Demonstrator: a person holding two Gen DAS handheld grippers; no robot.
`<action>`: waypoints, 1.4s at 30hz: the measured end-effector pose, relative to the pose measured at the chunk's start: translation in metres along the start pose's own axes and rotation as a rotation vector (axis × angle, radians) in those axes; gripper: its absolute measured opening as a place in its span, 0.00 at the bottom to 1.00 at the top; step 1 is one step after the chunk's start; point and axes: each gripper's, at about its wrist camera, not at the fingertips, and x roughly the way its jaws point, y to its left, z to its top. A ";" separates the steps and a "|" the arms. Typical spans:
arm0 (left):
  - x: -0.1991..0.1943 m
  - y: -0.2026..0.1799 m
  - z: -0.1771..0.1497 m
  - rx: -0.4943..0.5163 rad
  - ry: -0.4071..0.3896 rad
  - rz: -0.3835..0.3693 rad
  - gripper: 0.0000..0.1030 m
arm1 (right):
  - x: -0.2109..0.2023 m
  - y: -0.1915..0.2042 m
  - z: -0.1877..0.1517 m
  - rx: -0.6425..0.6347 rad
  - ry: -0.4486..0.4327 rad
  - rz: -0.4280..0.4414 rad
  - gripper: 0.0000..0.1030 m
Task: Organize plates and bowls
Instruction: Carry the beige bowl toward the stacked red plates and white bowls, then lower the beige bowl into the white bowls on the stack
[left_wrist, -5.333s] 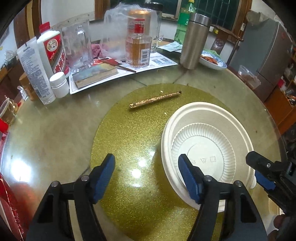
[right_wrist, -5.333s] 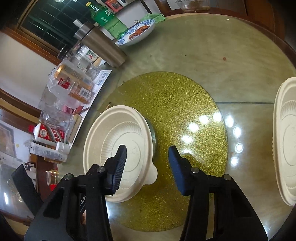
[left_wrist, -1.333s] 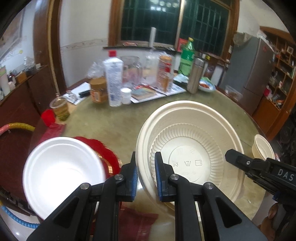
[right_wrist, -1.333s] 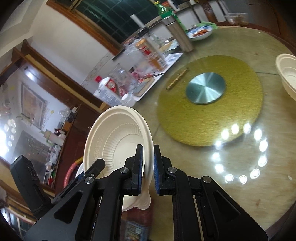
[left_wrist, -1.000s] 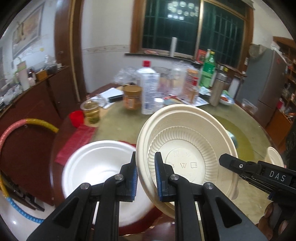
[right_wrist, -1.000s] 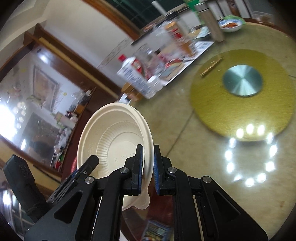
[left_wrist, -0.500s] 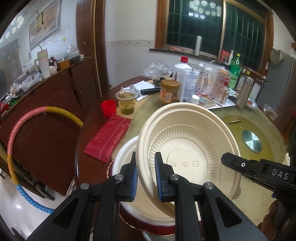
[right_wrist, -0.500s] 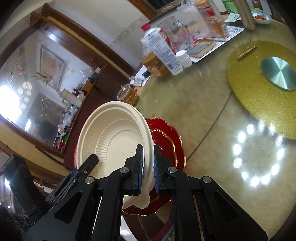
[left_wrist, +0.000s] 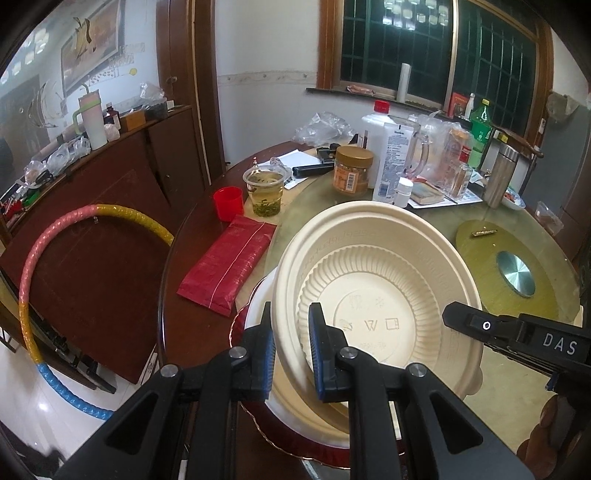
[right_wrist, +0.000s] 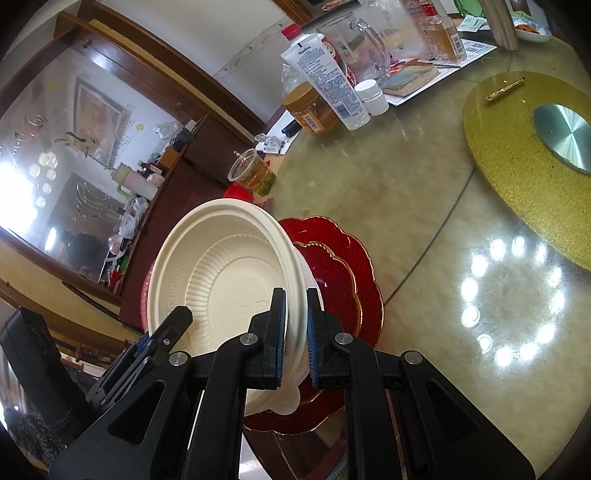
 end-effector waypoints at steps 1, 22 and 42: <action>0.001 0.000 0.000 -0.001 0.000 0.001 0.15 | 0.000 0.001 -0.001 -0.001 0.001 -0.002 0.10; 0.009 0.002 -0.003 0.004 0.015 0.017 0.15 | 0.007 0.006 -0.002 -0.035 0.009 -0.038 0.10; 0.006 0.005 -0.003 -0.012 0.004 0.017 0.15 | 0.003 0.026 -0.006 -0.154 -0.026 -0.144 0.11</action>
